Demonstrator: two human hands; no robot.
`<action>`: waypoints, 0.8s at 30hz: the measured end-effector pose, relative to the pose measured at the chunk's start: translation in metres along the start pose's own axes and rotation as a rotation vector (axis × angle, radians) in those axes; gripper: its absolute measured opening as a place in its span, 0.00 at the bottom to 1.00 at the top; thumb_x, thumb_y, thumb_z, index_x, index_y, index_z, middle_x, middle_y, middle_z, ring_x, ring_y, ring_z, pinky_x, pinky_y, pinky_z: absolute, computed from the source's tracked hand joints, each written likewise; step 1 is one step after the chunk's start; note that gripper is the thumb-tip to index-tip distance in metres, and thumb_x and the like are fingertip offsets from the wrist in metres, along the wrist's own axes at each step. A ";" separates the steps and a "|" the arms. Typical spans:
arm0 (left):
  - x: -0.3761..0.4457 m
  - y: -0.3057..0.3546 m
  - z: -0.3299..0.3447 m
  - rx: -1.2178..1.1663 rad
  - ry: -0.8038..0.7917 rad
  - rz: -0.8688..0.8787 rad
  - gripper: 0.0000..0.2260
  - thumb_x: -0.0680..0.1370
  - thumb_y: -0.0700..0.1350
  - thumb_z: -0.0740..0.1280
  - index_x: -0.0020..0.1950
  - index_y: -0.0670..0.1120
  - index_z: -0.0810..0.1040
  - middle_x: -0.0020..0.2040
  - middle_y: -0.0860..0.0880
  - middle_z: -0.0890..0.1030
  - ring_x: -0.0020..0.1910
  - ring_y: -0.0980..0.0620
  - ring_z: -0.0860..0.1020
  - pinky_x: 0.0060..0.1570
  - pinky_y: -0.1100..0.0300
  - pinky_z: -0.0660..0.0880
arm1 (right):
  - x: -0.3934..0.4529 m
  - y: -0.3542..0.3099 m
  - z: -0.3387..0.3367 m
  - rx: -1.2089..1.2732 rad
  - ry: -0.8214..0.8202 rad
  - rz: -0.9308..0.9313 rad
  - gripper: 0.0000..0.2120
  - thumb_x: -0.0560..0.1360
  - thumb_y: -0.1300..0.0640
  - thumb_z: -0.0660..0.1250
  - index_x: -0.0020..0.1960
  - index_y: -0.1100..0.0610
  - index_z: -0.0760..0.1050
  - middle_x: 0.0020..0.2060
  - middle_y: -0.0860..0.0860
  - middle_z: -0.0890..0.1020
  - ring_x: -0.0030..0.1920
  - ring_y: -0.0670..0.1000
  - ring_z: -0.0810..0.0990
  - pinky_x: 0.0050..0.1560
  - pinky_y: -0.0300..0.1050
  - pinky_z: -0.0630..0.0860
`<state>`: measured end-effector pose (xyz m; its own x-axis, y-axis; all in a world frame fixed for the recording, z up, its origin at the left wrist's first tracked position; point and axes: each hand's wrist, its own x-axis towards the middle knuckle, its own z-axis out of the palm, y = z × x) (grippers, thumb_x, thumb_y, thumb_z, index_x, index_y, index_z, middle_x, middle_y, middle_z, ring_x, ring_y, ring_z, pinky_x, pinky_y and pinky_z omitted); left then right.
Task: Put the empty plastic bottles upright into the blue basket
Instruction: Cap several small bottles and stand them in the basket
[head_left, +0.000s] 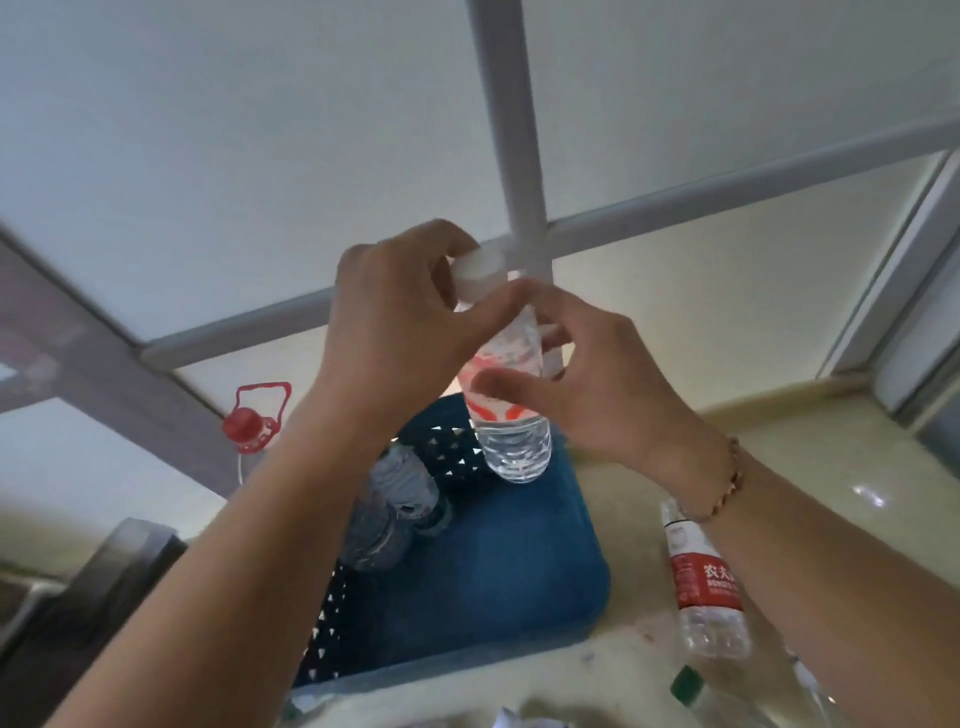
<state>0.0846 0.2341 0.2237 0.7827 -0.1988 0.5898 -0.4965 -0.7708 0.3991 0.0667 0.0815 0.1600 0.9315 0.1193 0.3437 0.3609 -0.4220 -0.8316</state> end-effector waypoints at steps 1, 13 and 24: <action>-0.001 -0.013 -0.001 0.040 -0.050 -0.040 0.13 0.70 0.60 0.75 0.43 0.52 0.81 0.28 0.55 0.78 0.26 0.58 0.73 0.30 0.68 0.69 | 0.005 0.004 0.011 0.025 -0.059 0.041 0.31 0.66 0.37 0.74 0.66 0.43 0.71 0.57 0.44 0.82 0.51 0.47 0.83 0.50 0.49 0.82; -0.053 -0.132 0.058 0.491 -0.495 -0.242 0.18 0.79 0.62 0.58 0.51 0.48 0.73 0.40 0.49 0.82 0.40 0.46 0.78 0.58 0.47 0.63 | 0.028 0.083 0.149 -0.183 -0.299 0.290 0.27 0.66 0.49 0.79 0.62 0.45 0.73 0.51 0.46 0.83 0.49 0.50 0.81 0.51 0.52 0.79; -0.057 -0.146 0.083 0.633 -0.562 -0.257 0.16 0.80 0.61 0.57 0.49 0.49 0.73 0.38 0.51 0.74 0.53 0.47 0.75 0.56 0.46 0.59 | 0.032 0.106 0.166 -0.168 -0.332 0.388 0.32 0.64 0.56 0.80 0.65 0.47 0.71 0.54 0.49 0.82 0.53 0.52 0.81 0.53 0.52 0.80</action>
<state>0.1439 0.3078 0.0729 0.9929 -0.1132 0.0365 -0.1095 -0.9899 -0.0902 0.1427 0.1894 0.0104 0.9690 0.1925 -0.1546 0.0001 -0.6266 -0.7794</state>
